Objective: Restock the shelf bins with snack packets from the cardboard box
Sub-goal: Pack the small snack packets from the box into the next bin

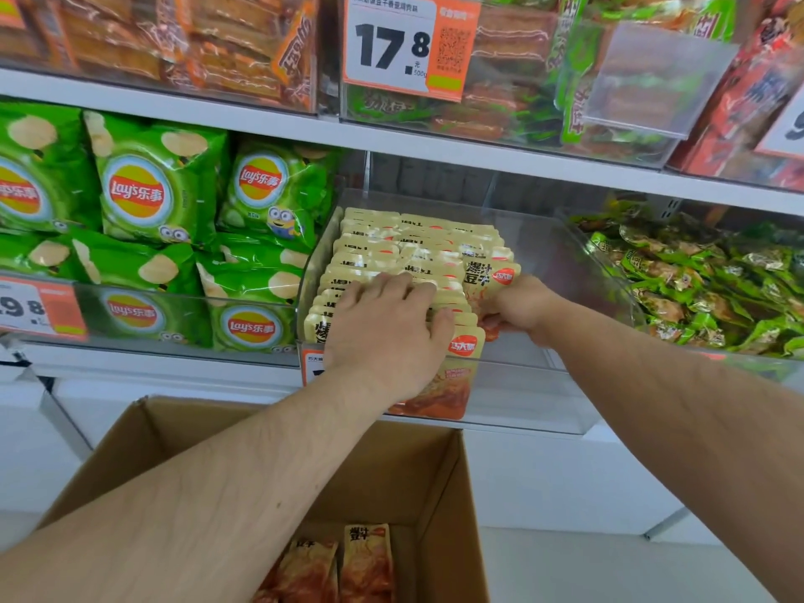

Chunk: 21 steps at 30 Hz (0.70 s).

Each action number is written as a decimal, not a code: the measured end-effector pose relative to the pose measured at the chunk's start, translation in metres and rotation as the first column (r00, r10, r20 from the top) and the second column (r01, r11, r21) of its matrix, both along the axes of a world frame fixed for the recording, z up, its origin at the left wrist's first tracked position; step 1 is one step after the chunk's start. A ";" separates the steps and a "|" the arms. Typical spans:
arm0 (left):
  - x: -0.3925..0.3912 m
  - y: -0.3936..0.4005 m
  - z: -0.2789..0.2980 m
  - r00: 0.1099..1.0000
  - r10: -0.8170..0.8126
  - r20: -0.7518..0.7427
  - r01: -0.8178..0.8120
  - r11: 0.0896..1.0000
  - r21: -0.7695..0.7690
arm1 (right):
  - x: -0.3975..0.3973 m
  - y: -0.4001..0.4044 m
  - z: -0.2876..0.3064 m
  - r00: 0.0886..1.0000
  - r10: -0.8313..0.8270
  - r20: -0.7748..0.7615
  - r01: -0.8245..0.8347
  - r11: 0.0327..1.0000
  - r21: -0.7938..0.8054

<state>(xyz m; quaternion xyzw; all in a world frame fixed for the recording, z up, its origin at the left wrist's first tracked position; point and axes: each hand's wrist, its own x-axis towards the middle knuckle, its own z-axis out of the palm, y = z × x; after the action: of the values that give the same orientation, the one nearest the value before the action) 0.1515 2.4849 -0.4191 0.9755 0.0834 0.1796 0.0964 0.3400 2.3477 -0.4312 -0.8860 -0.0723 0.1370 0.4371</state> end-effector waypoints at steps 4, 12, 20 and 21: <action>0.000 0.000 0.000 1.000 0.003 -0.002 -0.003 1.000 -0.001 | -0.003 -0.004 0.002 0.994 0.078 -0.082 -0.078 0.997 0.006; 0.000 0.000 0.000 1.000 0.001 -0.004 -0.001 1.000 -0.011 | -0.001 -0.003 -0.001 0.990 0.065 -0.126 -0.058 0.997 0.053; -0.001 0.001 0.005 0.999 -0.006 -0.035 0.003 0.997 -0.082 | -0.012 -0.006 0.011 0.980 -0.017 -0.198 0.041 0.992 0.118; -0.002 0.000 0.006 0.999 -0.008 -0.042 0.004 0.996 -0.087 | -0.018 -0.007 0.016 0.981 -0.023 -0.190 0.043 0.994 0.105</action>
<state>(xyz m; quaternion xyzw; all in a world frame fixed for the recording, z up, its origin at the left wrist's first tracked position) 0.1498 2.4849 -0.4135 0.9741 0.0901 0.1550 0.1377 0.3220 2.3404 -0.4150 -0.8450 -0.0232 0.2090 0.4916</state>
